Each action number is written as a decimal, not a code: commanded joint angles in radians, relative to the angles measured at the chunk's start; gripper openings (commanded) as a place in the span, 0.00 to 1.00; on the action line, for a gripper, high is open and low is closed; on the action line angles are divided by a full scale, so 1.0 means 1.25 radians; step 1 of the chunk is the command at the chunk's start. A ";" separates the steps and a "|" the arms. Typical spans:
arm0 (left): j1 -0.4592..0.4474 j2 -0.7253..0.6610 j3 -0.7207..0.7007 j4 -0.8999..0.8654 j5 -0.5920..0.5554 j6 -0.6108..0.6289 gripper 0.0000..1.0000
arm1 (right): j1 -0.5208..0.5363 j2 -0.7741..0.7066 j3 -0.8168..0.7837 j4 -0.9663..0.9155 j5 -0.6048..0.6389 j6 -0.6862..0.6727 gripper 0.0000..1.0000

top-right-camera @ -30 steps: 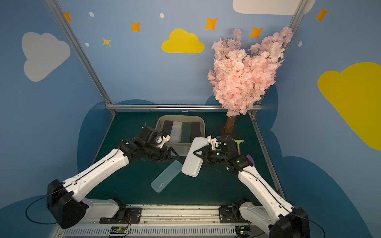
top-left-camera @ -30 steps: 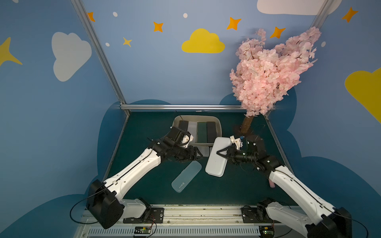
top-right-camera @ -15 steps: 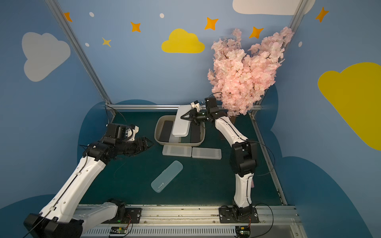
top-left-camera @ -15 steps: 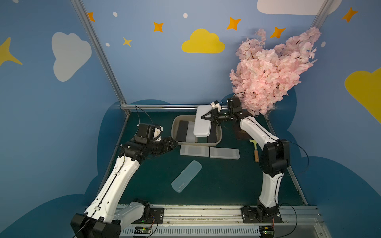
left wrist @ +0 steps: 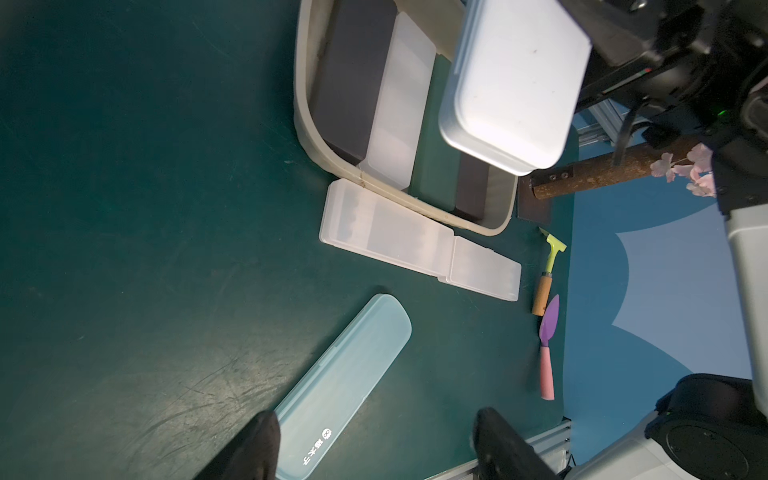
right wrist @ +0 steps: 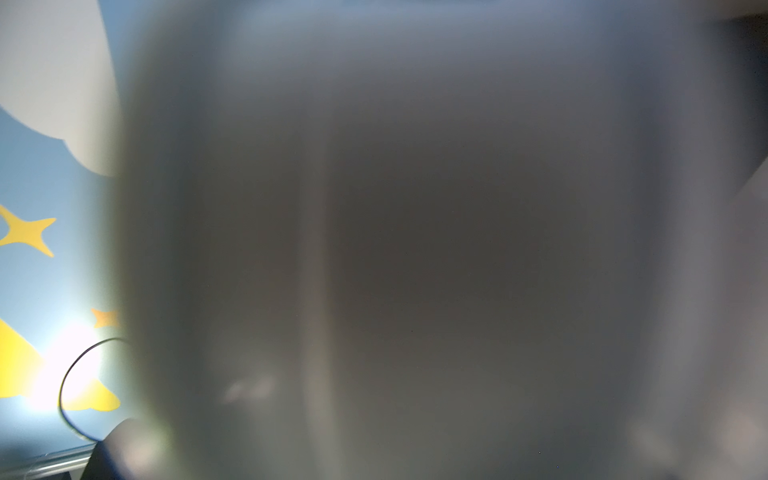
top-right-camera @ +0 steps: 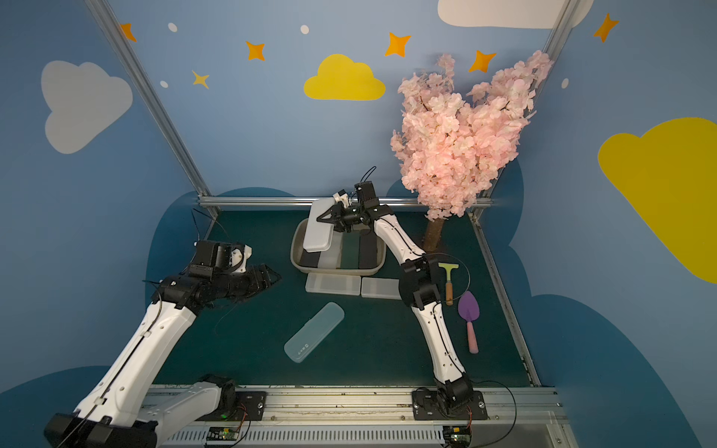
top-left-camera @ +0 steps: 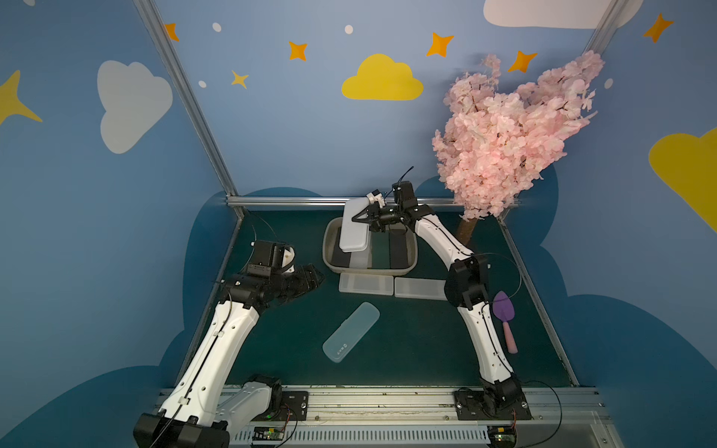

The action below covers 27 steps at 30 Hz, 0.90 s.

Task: Put the pencil case into the storage box
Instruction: Place the pencil case at the storage box.

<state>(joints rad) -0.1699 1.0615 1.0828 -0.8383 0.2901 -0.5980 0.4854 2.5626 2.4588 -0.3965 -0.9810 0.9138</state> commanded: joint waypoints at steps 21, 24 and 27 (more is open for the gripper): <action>0.049 0.012 -0.027 0.002 0.018 0.017 0.76 | 0.042 0.217 0.181 0.023 0.133 0.064 0.12; 0.053 0.014 -0.032 0.004 0.020 0.017 0.76 | 0.047 0.230 0.195 0.010 0.138 0.060 0.12; 0.057 0.015 -0.035 0.005 0.024 0.014 0.76 | 0.056 0.238 0.201 -0.011 0.142 0.051 0.14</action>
<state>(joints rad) -0.1066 1.0763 1.0485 -0.8364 0.3031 -0.5922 0.5446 2.8525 2.6667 -0.3885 -0.8085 1.0058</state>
